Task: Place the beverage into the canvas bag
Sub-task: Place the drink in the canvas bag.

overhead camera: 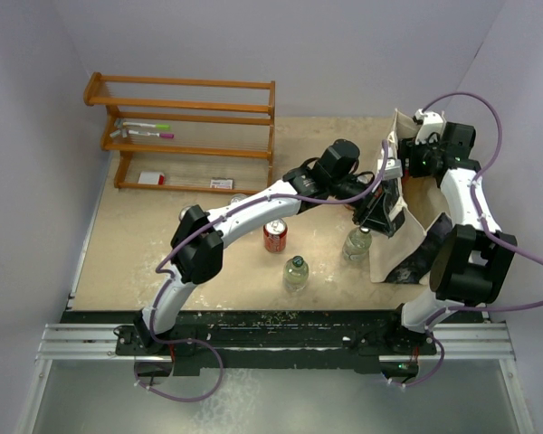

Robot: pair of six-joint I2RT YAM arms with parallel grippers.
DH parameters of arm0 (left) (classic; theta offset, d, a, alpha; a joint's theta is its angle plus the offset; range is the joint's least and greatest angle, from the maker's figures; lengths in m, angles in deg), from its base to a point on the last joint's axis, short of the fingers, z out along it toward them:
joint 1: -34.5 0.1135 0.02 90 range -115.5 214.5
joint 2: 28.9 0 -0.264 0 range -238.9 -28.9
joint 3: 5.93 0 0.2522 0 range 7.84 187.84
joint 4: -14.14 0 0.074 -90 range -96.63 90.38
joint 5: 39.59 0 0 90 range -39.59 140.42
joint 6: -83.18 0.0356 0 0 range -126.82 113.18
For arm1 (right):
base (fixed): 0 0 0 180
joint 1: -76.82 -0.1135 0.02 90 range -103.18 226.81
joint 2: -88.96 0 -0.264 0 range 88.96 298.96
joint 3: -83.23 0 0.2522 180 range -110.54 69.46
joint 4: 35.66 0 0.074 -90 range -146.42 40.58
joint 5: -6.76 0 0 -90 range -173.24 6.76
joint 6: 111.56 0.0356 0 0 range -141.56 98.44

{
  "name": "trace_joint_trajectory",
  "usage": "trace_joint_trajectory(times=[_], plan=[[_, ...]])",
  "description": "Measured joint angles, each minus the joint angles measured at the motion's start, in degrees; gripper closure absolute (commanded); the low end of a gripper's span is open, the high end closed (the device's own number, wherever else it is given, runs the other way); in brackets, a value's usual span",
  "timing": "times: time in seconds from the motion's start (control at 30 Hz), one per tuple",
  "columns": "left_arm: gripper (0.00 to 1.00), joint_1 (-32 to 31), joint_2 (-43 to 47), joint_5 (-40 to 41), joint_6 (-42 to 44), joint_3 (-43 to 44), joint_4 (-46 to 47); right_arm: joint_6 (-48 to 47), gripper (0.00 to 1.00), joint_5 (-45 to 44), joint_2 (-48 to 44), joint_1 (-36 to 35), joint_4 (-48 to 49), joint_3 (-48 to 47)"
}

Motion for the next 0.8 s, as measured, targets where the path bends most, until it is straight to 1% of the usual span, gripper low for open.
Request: trace_joint_trajectory(times=[0.37,0.57,0.8], plan=[[1.00,0.6,0.0,0.0,0.5,-0.1,-0.2,5.0,1.00,2.5,0.4,0.1,1.3,0.4],[1.00,0.9,0.0,-0.3,0.9,-0.1,-0.7,5.6,0.99,-0.2,0.4,-0.7,3.6,1.8],[1.00,1.1,0.0,-0.5,2.2,-0.1,-1.8,6.0,0.94,-2.8,0.5,-2.2,7.5,4.0]])
